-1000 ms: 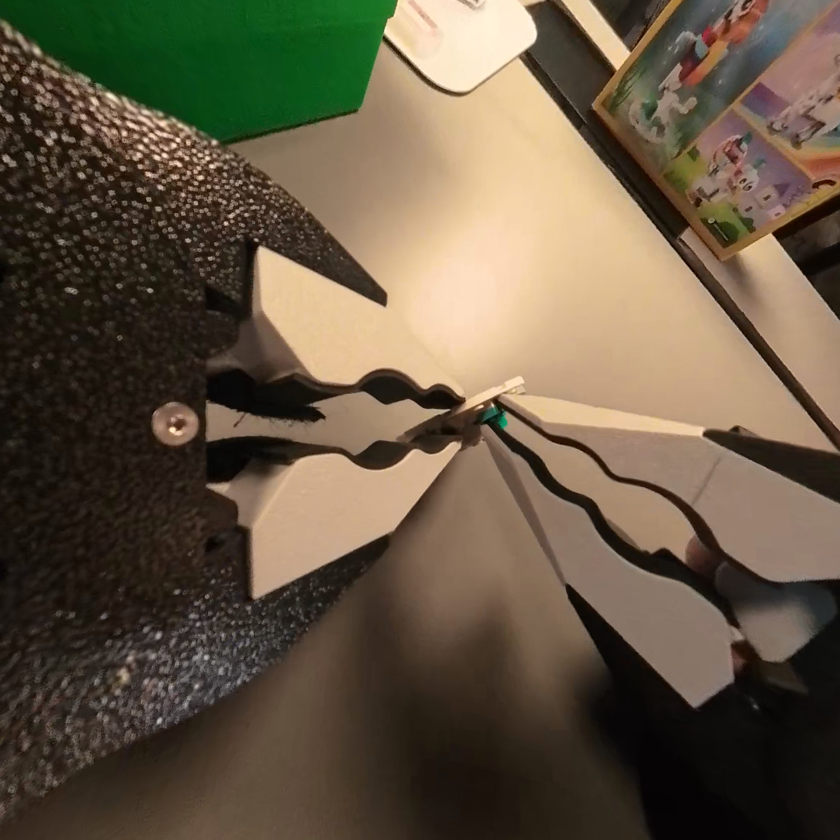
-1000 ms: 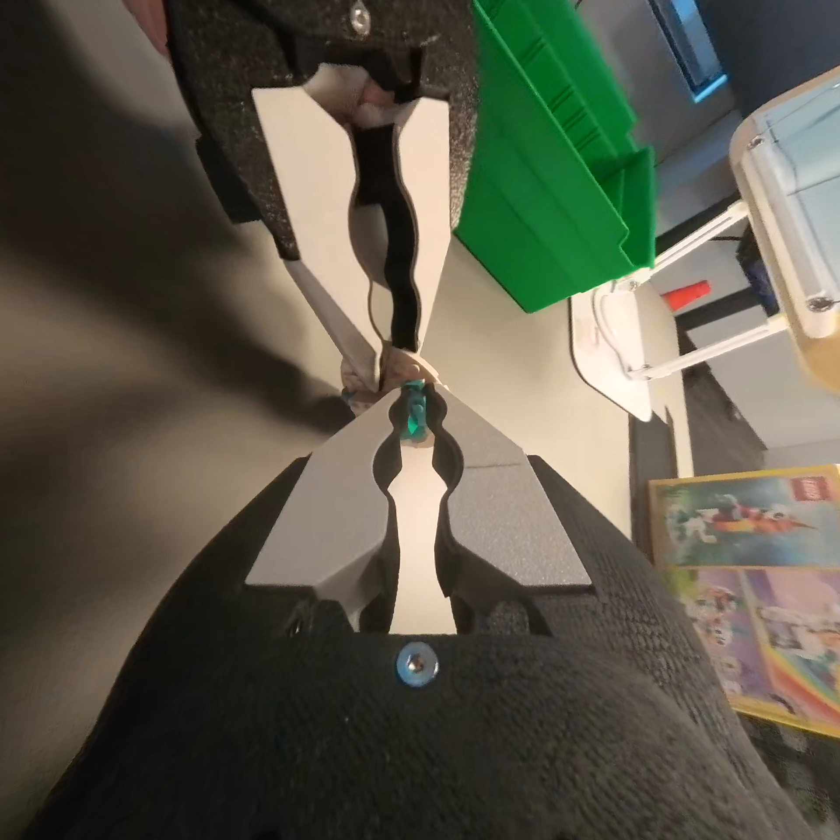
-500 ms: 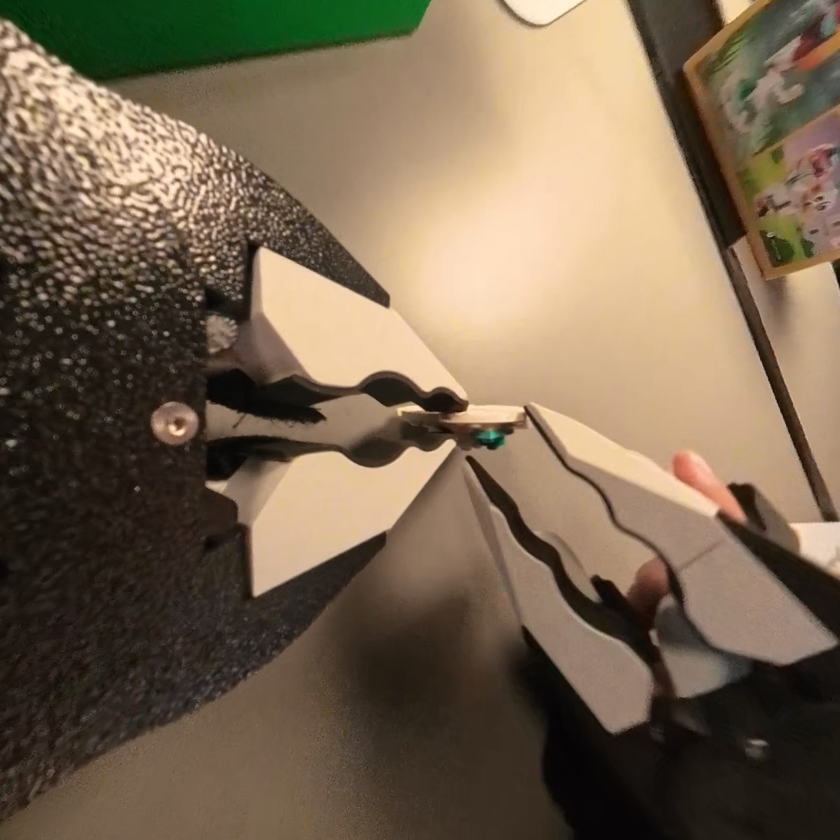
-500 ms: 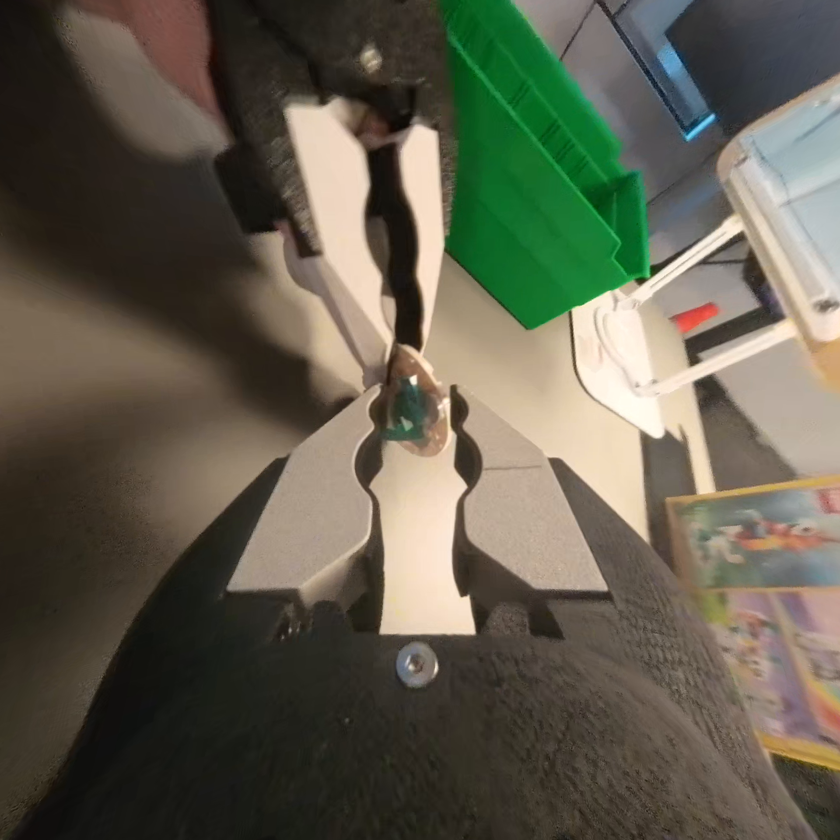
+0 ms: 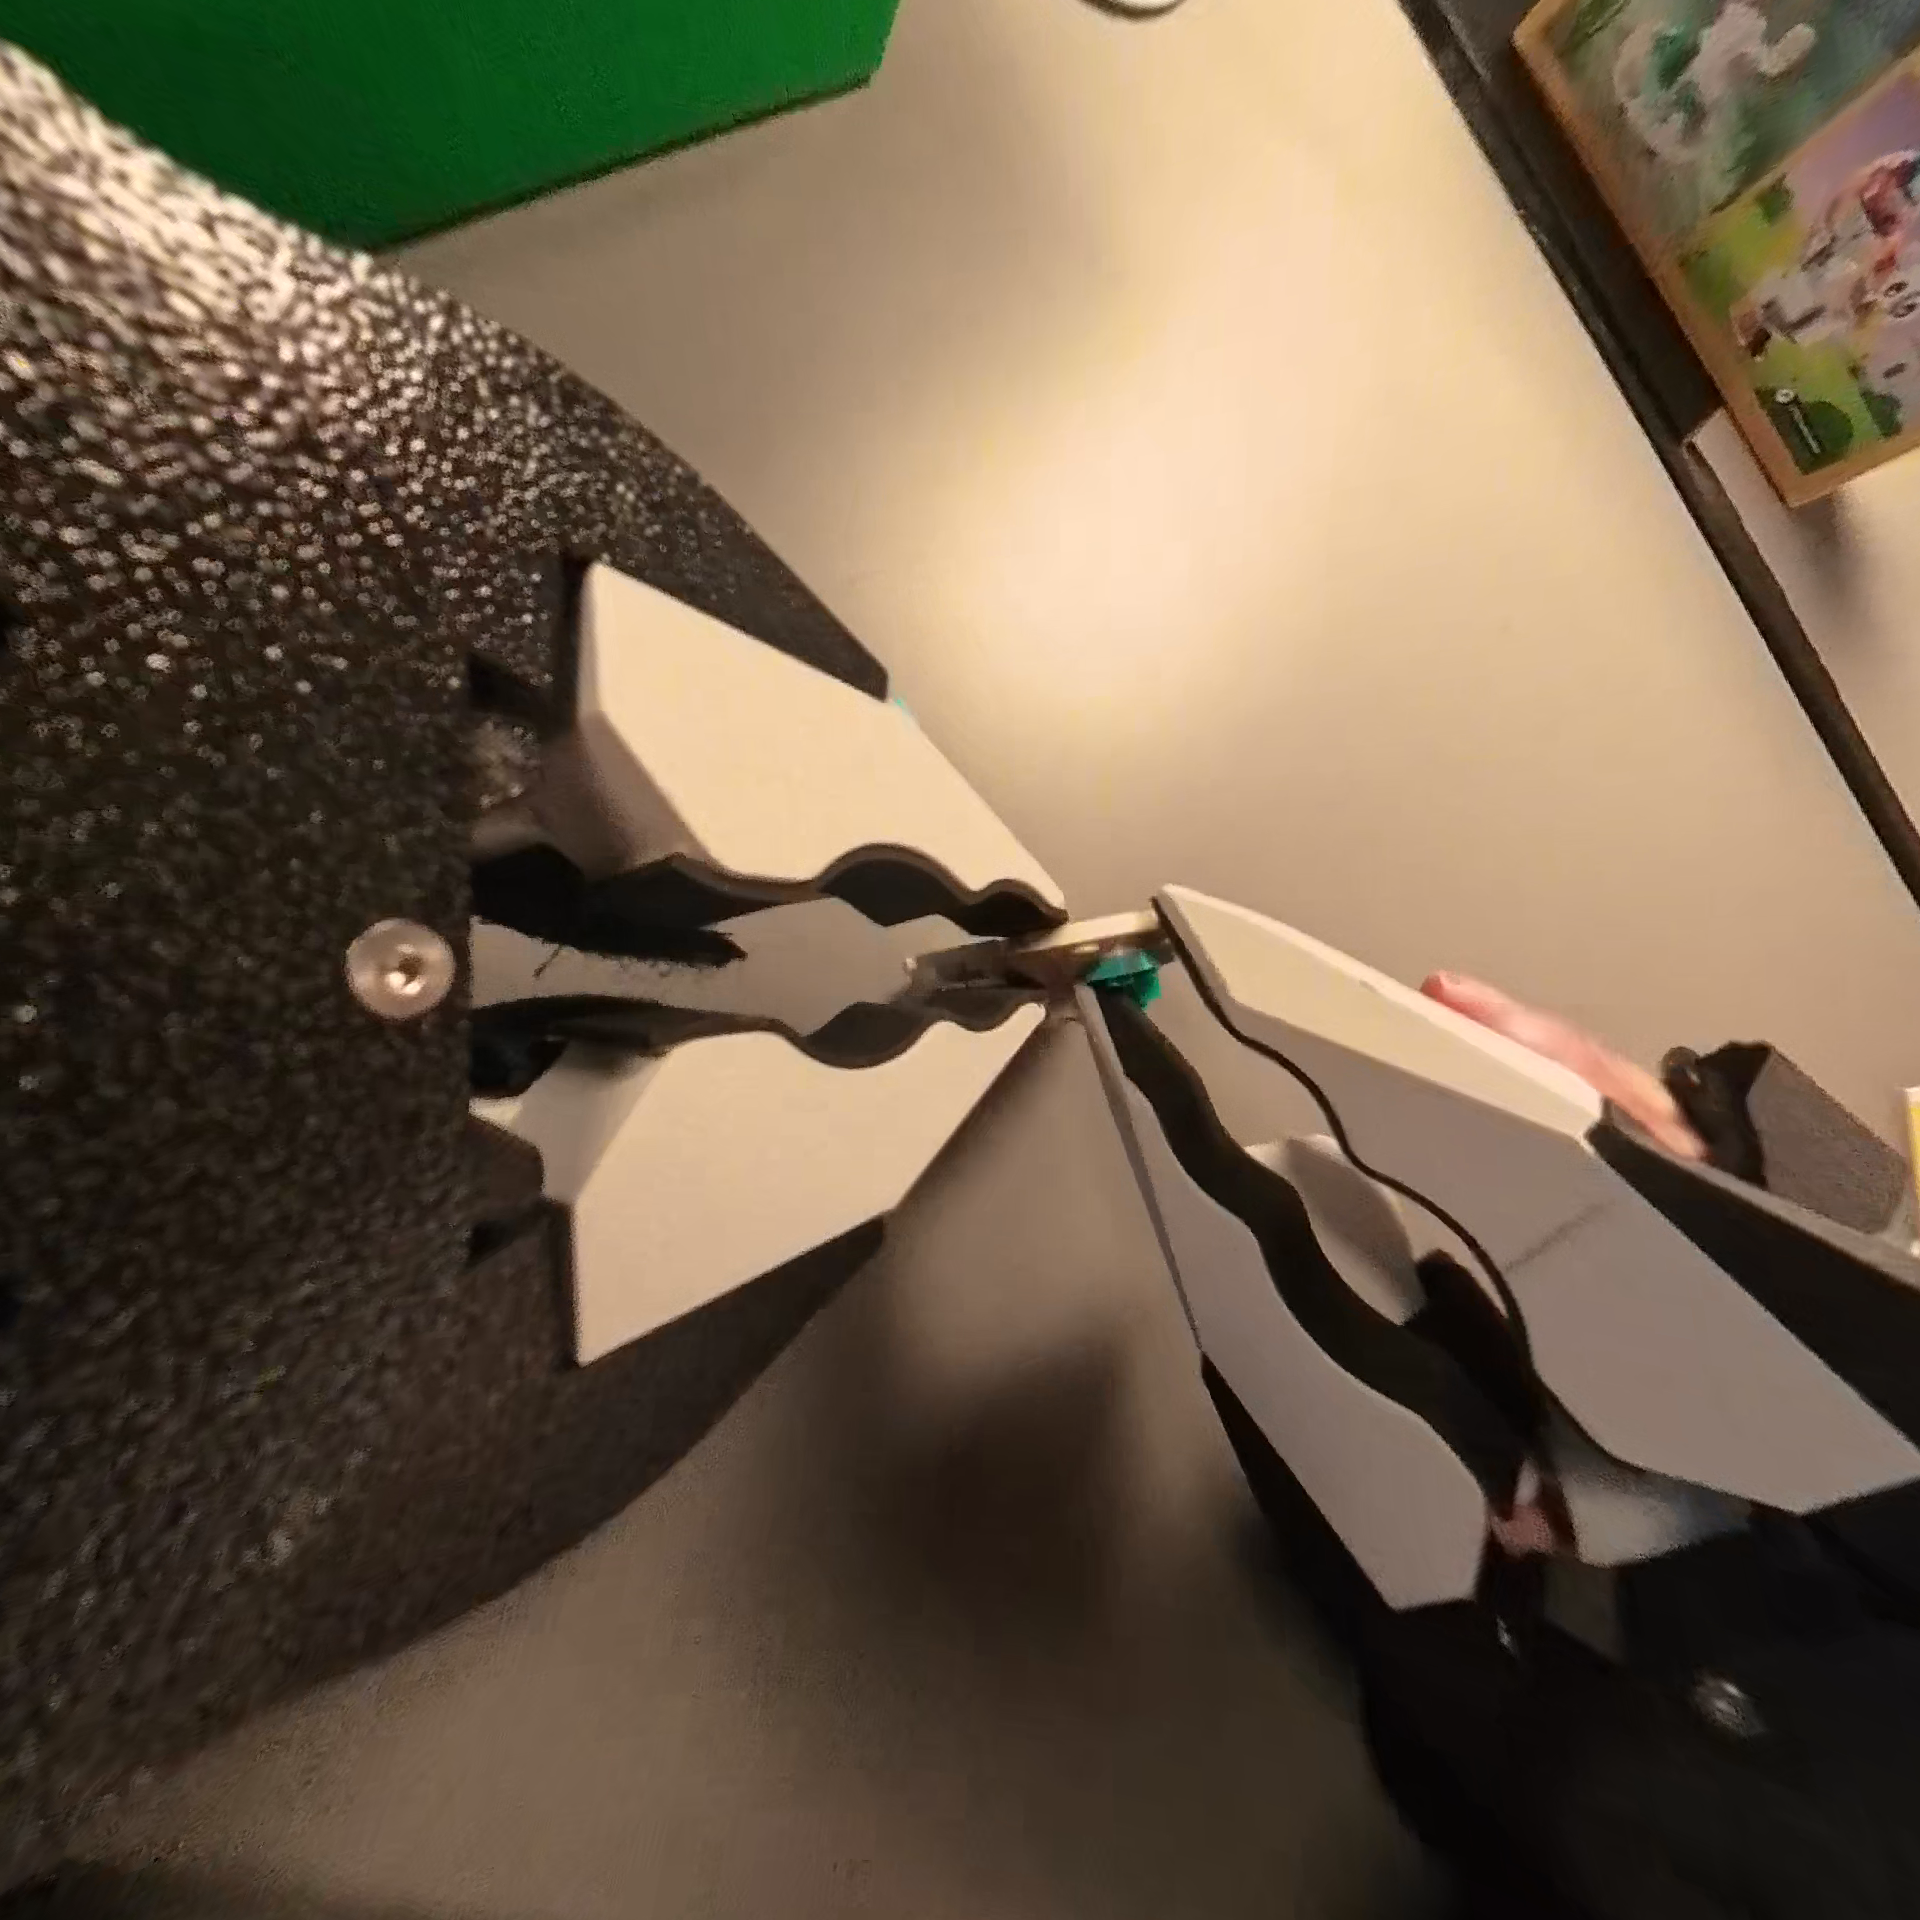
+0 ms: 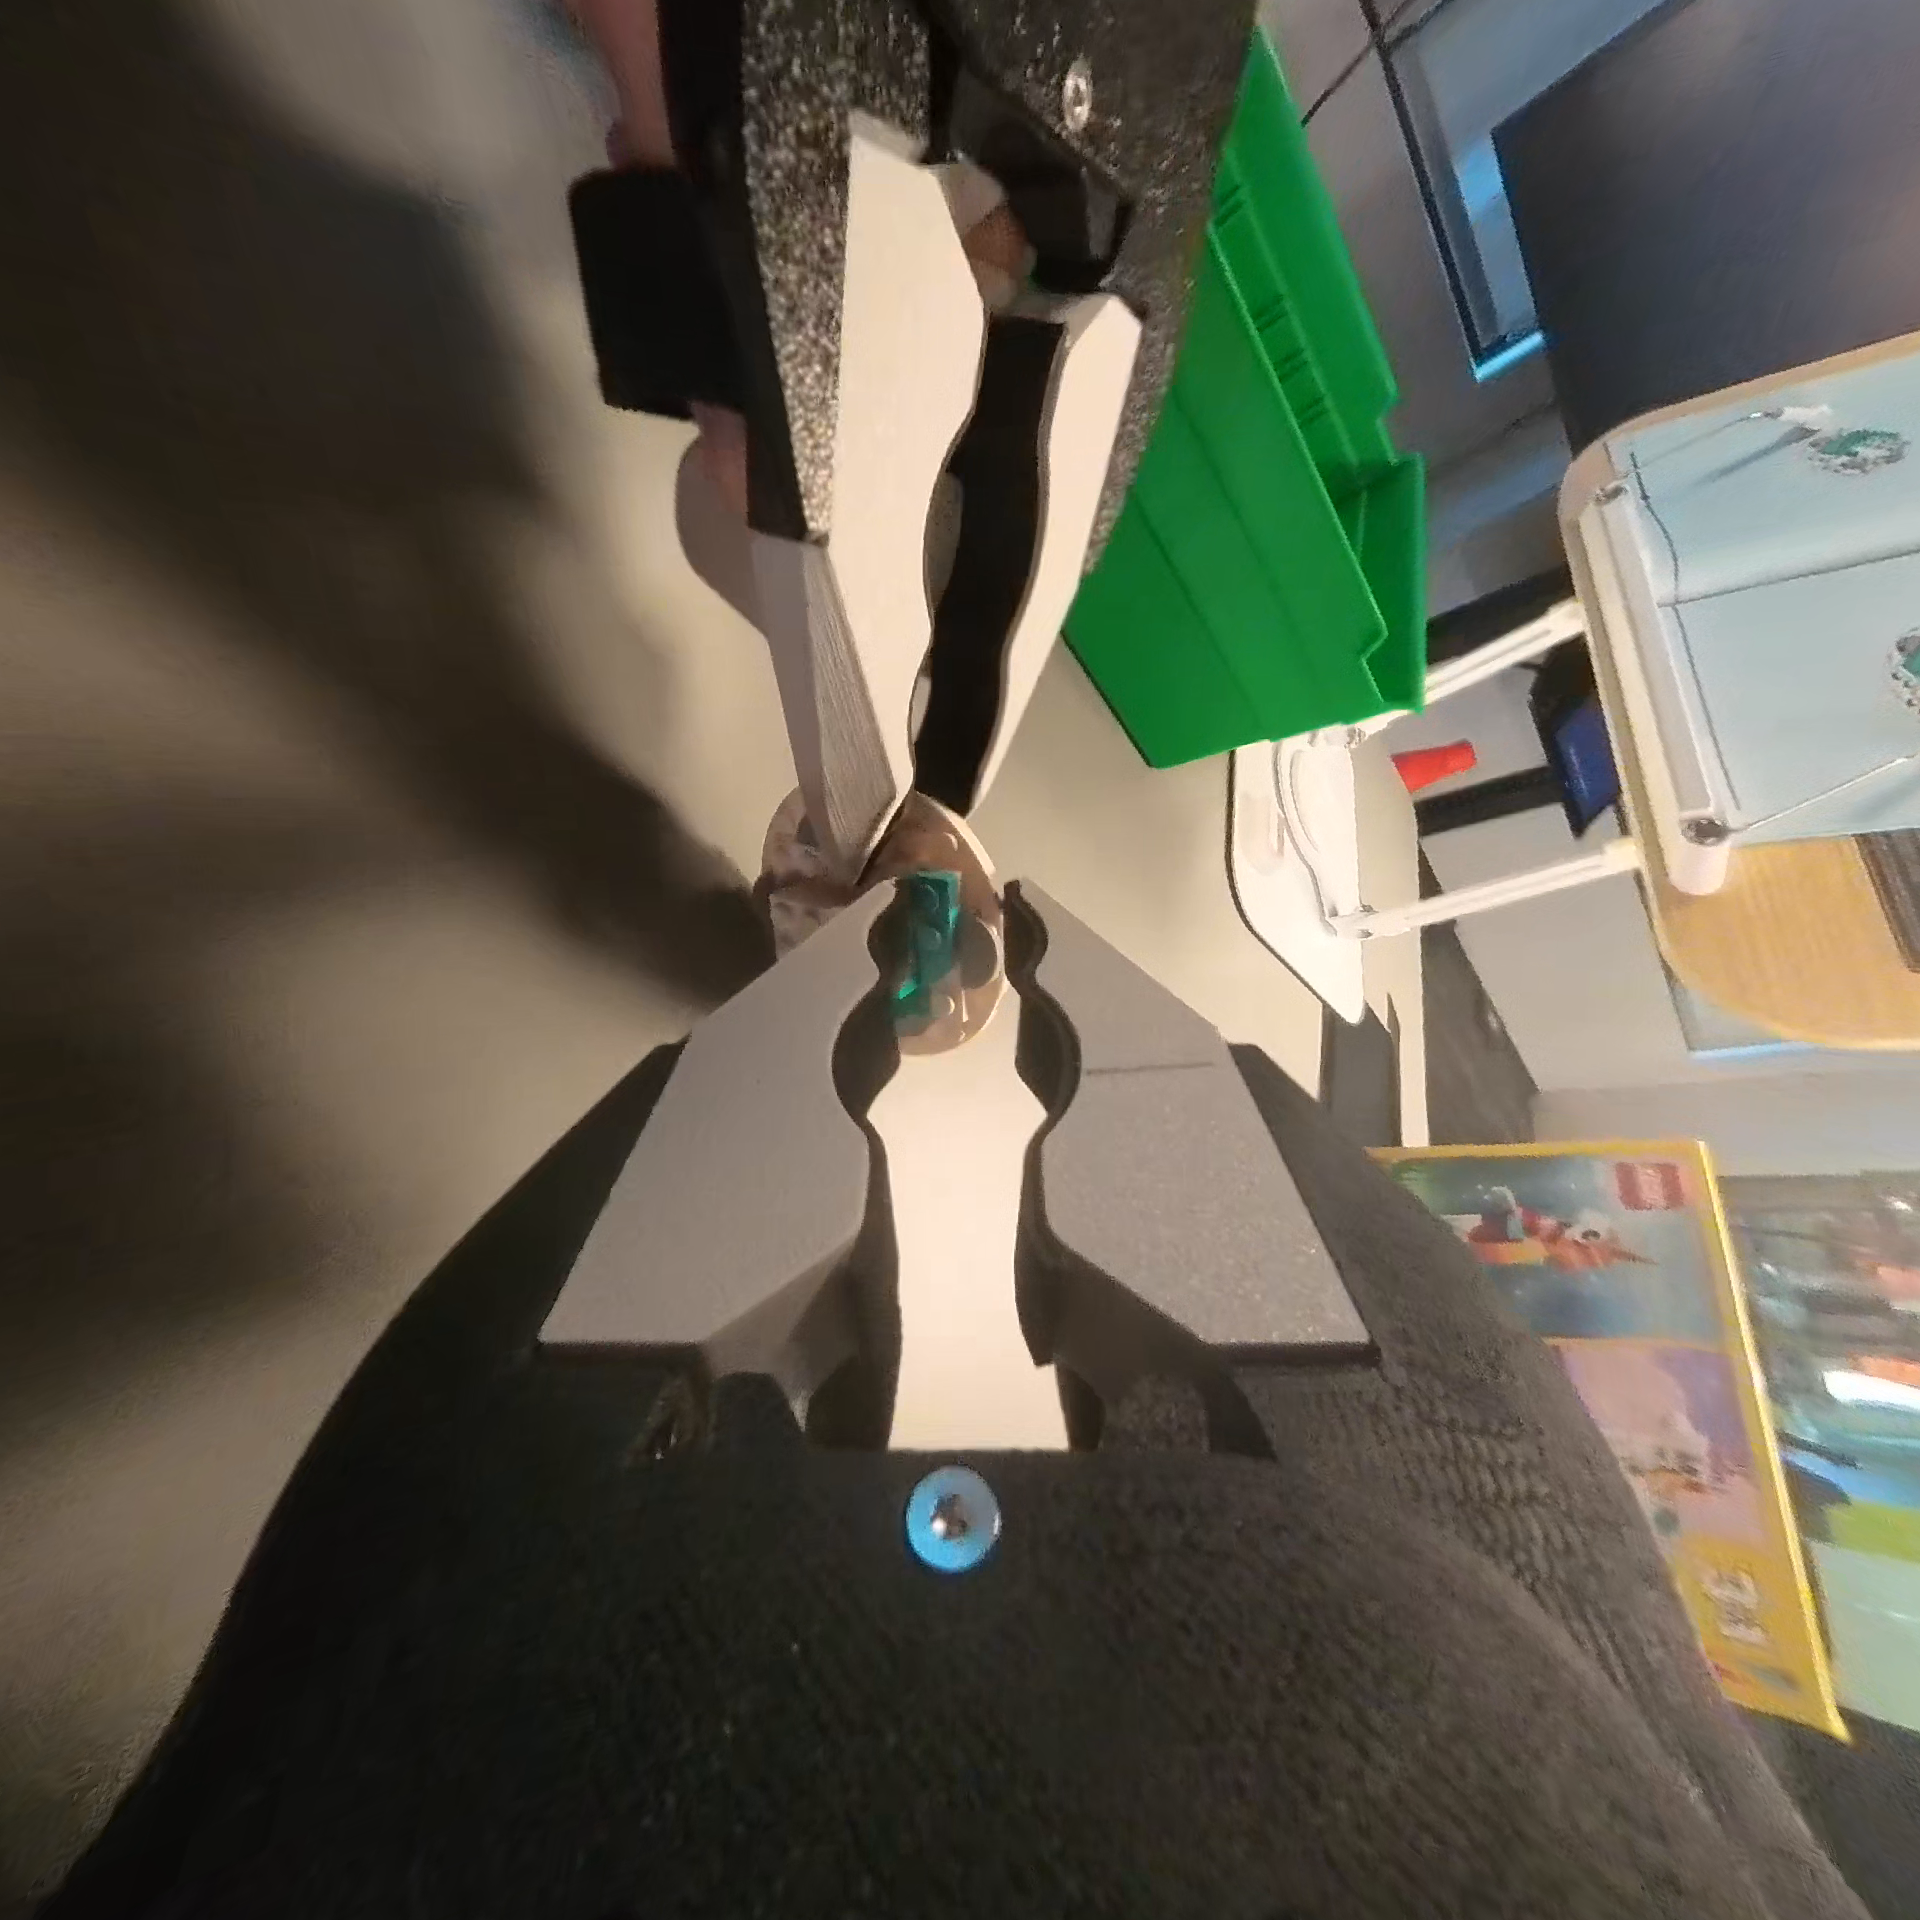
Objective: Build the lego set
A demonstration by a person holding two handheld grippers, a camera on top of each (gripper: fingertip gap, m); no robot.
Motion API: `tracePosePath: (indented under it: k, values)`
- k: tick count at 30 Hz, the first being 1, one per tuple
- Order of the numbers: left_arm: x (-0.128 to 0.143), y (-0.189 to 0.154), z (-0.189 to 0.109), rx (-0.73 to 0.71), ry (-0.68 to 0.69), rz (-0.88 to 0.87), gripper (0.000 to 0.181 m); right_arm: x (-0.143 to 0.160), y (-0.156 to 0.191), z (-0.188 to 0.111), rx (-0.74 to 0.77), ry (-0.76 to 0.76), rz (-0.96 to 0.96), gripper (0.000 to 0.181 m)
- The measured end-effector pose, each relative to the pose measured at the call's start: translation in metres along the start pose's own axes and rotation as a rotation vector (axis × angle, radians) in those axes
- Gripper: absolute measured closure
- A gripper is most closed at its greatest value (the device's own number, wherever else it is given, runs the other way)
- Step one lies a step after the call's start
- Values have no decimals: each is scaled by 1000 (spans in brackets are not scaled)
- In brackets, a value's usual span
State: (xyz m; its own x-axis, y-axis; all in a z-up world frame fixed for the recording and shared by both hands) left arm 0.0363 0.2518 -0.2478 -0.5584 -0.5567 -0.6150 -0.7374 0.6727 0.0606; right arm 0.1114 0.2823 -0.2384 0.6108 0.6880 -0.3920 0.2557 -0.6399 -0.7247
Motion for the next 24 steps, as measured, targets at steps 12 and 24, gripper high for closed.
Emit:
tracePosePath:
  k: [12,24]
  values:
    - [-2,-13,1,-185,2,265,172,6,-5,-5,-190,-25,140,168]
    - [-2,-19,4,-235,12,371,174,12,-4,-10,-341,-83,179,172]
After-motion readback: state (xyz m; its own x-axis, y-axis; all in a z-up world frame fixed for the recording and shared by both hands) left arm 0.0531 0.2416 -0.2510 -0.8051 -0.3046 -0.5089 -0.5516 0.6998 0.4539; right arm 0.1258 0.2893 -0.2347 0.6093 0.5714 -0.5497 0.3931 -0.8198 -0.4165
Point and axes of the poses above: each gripper's, where its closed fingertips meet, z out along the fingers, x out of its underside, y = z × x across the jaws, the point moved 6 cm from there along -z, back along the fingers, and after that the axes turned 14 degrees about y, right-handed, at the moved point
